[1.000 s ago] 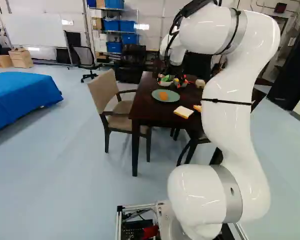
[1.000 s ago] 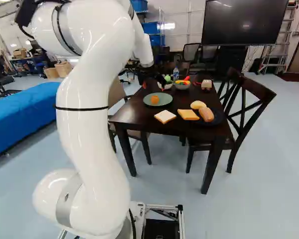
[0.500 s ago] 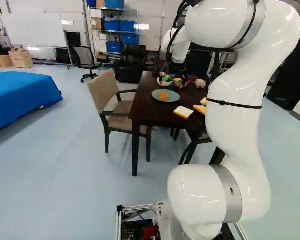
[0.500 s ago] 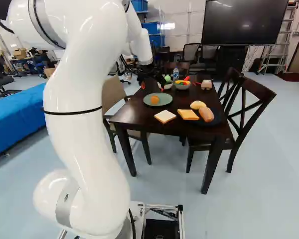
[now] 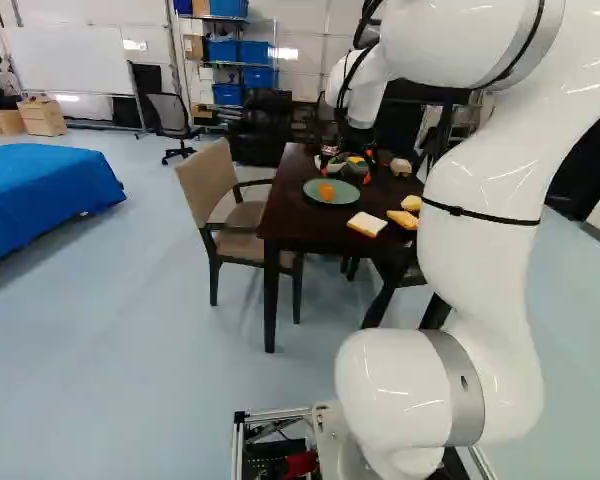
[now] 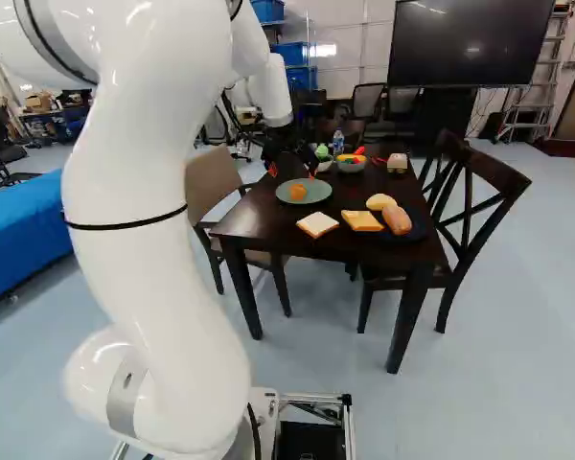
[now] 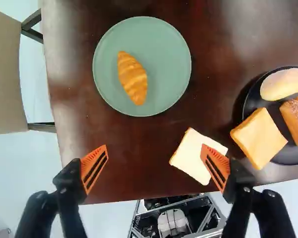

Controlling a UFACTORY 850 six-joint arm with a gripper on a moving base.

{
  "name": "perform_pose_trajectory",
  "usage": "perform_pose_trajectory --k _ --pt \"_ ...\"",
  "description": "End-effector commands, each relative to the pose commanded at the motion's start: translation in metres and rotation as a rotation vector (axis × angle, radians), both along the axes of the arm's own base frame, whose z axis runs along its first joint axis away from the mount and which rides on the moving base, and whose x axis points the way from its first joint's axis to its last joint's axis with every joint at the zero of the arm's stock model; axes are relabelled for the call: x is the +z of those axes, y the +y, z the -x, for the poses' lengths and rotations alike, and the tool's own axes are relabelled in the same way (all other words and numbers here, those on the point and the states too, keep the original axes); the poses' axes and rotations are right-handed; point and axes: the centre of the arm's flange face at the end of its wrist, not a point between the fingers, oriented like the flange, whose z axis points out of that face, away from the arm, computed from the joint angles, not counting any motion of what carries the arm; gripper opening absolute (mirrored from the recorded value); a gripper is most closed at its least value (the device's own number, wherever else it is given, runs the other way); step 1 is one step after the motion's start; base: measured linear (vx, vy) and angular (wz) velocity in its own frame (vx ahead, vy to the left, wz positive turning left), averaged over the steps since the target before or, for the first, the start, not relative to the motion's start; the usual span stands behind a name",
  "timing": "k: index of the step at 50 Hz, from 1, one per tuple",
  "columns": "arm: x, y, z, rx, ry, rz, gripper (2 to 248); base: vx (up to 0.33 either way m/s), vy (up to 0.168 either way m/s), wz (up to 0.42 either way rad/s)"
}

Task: Move the croissant to the empty plate

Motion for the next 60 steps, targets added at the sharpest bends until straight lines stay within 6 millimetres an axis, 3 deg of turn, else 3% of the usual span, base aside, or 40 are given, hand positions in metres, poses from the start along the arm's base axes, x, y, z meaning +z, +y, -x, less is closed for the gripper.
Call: perform_pose_trajectory --k 33,60 --pt "0.0 0.0 0.0 0.0 0.0 0.0 247 -0.002 0.0 0.0" --pt "0.0 0.0 0.0 0.0 0.0 0.0 247 -0.112 -0.003 0.001"
